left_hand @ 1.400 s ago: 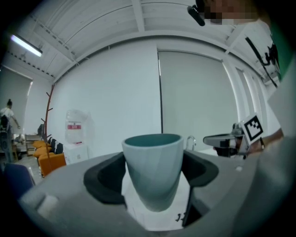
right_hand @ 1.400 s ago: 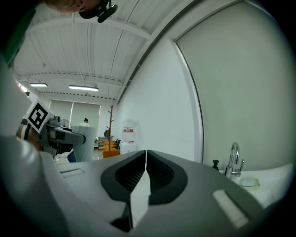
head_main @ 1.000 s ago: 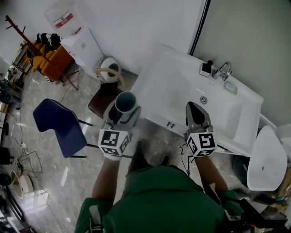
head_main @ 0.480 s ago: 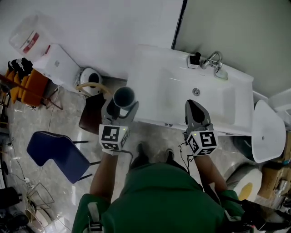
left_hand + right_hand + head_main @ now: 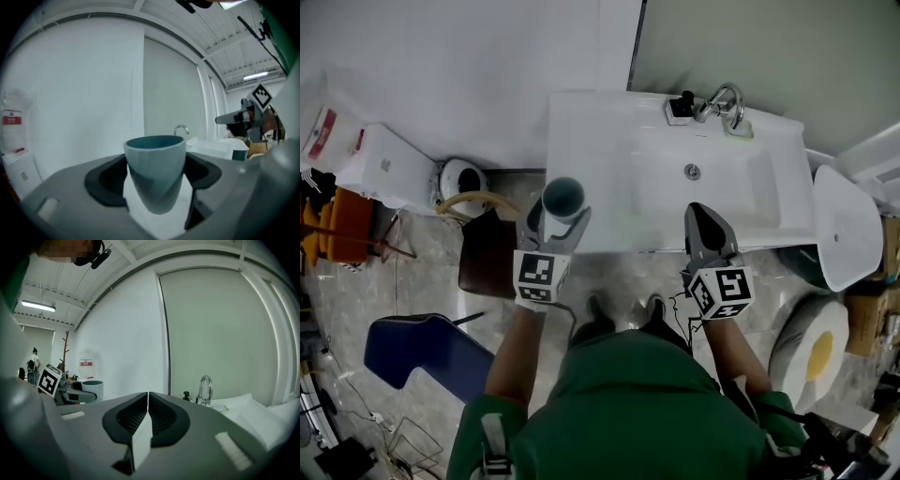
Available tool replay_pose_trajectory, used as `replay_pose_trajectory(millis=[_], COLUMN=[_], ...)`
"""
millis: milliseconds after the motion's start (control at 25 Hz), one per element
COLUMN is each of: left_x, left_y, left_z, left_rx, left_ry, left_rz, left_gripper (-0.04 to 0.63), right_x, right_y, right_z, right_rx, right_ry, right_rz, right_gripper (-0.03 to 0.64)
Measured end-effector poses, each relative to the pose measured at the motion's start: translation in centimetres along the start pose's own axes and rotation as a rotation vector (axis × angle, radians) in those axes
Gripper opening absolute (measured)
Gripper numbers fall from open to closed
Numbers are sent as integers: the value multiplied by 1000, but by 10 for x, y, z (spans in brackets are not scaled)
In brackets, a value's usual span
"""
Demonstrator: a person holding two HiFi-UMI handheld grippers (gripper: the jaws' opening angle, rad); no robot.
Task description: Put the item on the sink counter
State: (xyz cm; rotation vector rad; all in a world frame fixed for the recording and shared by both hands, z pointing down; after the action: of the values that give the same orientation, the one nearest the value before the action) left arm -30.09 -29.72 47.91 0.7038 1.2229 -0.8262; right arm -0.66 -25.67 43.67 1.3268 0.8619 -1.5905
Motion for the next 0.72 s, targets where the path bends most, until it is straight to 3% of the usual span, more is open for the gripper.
replay_pose_trajectory(millis=[200,720], left_x=[-21,-96], left_y=[-9,-11], left_z=[24,91], left_rx=[-88,-150], left_ry=[11,-113], left_rz=[29,71], left_gripper=[370,370], right_x=[-4,-21], right_y=[-4,7], right_z=[0,-26], right_rx=[-55,-176], right_ry=[-28,-105], right_rz=[-10,-1], right_gripper=[8,8])
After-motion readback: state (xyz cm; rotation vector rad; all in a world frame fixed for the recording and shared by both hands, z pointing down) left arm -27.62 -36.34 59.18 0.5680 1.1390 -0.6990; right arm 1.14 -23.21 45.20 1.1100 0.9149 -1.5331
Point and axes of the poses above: the fingertips, and each gripper's own axes: z forward along the fingers, y to its right, x out of its top, the point moved 9 cm from there along -z, backward along the fingers, and after that the axes turned 2 degrees about -z, right-handed, at the moved point
